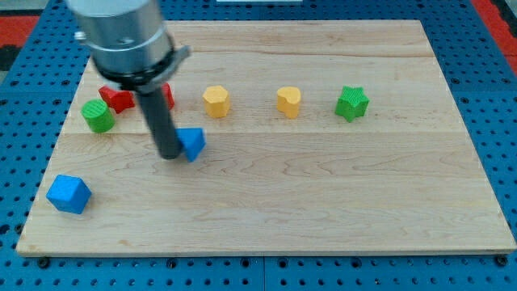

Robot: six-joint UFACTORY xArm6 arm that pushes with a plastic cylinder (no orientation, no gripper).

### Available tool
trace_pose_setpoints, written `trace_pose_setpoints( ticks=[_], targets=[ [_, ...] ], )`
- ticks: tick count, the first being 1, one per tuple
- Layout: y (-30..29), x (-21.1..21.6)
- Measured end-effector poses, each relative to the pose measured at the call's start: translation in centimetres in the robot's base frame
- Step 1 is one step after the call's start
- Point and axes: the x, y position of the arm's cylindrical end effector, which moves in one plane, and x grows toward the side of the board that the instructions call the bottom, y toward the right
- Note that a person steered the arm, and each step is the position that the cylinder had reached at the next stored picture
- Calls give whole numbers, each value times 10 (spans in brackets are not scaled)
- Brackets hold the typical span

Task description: Slide the blue triangle closer to the yellow heart

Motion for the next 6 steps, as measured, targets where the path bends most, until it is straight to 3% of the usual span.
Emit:
trace_pose_setpoints(
  ticks=[2, 3, 4, 5, 6],
  targets=[
    [84, -4],
    [79, -20],
    [63, -4],
    [5, -13],
    [15, -17]
  ],
)
